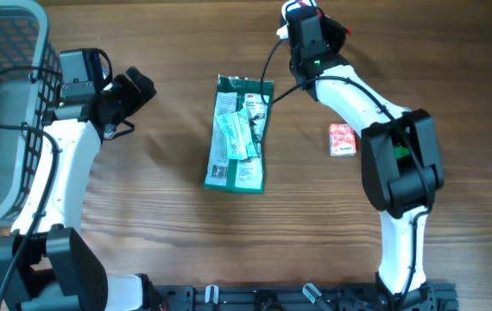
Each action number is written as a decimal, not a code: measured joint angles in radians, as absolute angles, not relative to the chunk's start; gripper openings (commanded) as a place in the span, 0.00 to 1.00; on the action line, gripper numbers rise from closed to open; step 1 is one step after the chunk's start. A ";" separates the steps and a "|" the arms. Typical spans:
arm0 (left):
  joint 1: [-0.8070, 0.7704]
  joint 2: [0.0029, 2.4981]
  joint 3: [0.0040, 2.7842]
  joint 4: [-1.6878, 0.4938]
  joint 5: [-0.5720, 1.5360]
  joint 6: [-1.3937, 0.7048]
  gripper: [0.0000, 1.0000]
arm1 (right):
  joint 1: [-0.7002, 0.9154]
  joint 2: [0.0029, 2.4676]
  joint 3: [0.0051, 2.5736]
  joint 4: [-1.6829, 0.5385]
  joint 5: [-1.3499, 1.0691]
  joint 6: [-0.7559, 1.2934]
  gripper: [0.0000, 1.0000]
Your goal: Scan the item barcode
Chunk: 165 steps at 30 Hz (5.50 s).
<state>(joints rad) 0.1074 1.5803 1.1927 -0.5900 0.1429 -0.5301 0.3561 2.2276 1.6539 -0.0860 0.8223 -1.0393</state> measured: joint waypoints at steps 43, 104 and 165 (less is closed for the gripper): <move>0.107 1.580 1.193 -0.590 0.143 -0.530 1.00 | 0.364 1.775 1.341 -1.147 0.297 0.233 0.05; 0.107 1.580 1.193 -0.590 0.143 -0.530 1.00 | 0.475 1.874 1.247 -0.449 -0.377 0.398 0.54; -0.365 1.851 1.147 -0.672 0.201 -0.529 0.04 | 0.450 2.083 1.256 -0.170 -0.598 0.426 0.04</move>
<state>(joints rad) -0.3653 1.8507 1.1473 -0.6716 0.2008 -0.5293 0.4496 2.0827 1.2560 -0.1699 -0.5980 0.4259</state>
